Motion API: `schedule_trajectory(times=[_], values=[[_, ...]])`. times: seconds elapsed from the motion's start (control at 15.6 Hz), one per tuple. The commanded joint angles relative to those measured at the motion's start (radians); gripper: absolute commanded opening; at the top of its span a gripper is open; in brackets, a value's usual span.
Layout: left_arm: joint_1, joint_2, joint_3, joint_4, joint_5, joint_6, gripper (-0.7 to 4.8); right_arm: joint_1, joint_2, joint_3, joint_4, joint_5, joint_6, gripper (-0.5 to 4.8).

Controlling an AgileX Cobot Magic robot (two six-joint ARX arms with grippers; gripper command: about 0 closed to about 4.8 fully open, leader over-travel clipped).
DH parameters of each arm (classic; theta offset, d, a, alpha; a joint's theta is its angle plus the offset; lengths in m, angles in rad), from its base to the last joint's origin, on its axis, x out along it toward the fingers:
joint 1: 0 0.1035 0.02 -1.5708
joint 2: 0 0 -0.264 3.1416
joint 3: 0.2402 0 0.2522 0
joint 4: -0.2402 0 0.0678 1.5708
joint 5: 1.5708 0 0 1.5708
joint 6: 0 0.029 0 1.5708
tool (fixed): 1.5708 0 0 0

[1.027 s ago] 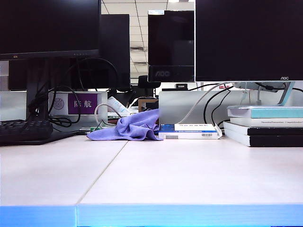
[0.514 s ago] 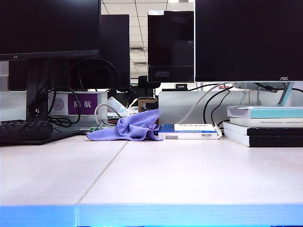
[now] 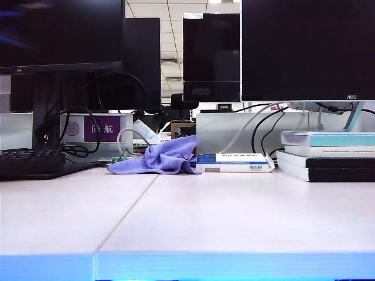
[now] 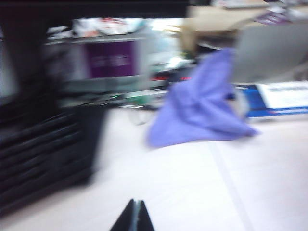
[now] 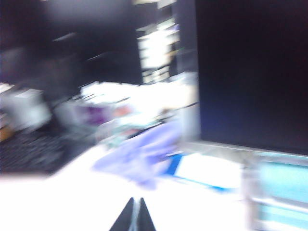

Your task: Wipe the table from front to back using the rag.

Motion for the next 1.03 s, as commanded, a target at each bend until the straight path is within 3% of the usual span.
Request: schedule_trajectory(times=[0.06, 0.19, 0.39, 0.71, 1.03], values=[[-0.053, 0.163, 0.117, 0.011, 0.003, 0.012, -0.05, 0.120, 0.079, 0.032, 0.006, -0.004, -0.003, -0.01], [-0.075, 0.311, 0.180, 0.103, 0.091, 0.005, -0.05, 0.208, 0.125, 0.032, 0.034, -0.003, -0.003, -0.01], [-0.077, 0.431, 0.198, 0.212, 0.117, -0.018, -0.05, 0.286, 0.161, 0.032, 0.037, 0.038, -0.008, -0.01], [-0.077, 0.617, 0.307, 0.212, 0.177, -0.015, -0.05, 0.309, 0.186, 0.032, 0.040, 0.041, -0.019, -0.01], [-0.090, 0.829, 0.526, 0.212, 0.177, -0.040, -0.05, 0.314, 0.188, 0.032, 0.039, 0.041, -0.019, -0.01]])
